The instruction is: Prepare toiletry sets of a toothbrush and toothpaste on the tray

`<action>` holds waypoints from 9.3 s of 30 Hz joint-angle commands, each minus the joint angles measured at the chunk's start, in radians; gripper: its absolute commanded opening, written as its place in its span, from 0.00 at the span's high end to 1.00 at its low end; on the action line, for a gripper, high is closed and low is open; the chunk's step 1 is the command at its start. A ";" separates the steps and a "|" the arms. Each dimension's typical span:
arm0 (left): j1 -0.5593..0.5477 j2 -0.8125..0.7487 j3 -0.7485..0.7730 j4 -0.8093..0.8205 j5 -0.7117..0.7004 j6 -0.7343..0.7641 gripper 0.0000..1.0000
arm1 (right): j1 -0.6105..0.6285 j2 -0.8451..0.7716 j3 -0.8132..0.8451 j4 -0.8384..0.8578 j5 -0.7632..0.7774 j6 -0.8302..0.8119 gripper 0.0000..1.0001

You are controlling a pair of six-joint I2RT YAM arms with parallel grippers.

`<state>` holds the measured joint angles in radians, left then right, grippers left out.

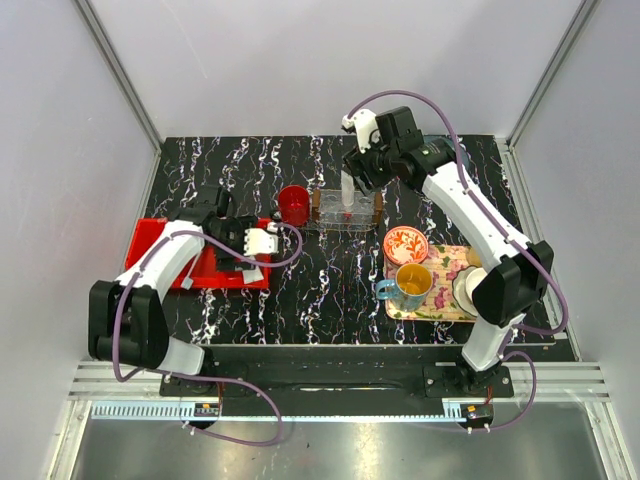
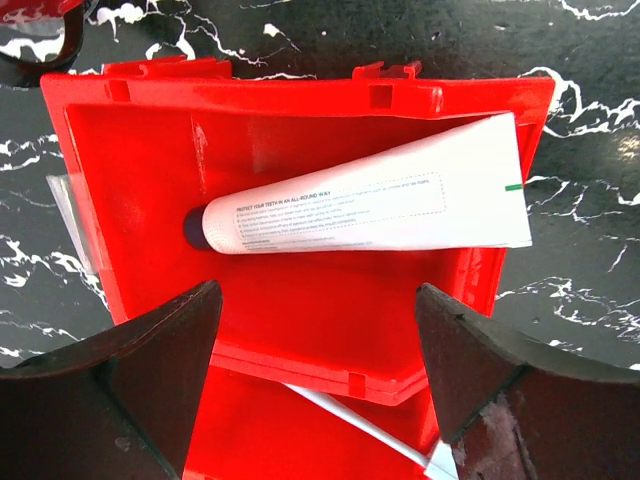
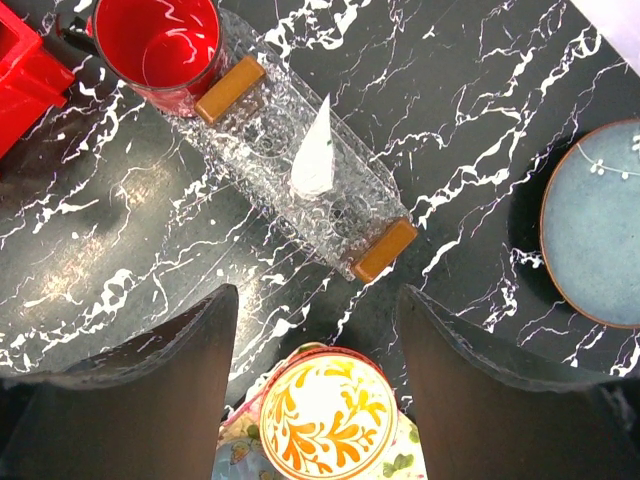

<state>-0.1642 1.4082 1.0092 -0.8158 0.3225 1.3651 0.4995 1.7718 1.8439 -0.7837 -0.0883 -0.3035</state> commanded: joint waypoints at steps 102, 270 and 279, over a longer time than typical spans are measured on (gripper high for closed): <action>0.034 -0.040 0.130 0.076 0.349 -0.105 1.00 | 0.005 -0.121 0.032 -0.019 -0.235 0.075 0.31; -0.115 -0.193 0.135 0.214 0.273 -0.808 0.24 | -0.110 0.195 0.305 -0.098 -0.056 0.078 1.00; -0.110 -0.190 0.124 0.225 0.282 -0.814 0.24 | -0.111 0.198 0.244 -0.042 -0.077 0.081 1.00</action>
<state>-0.2821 1.2442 1.1397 -0.6338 0.5972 0.5465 0.3916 1.9739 2.0968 -0.9085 -0.1329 -0.2276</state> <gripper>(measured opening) 0.766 0.028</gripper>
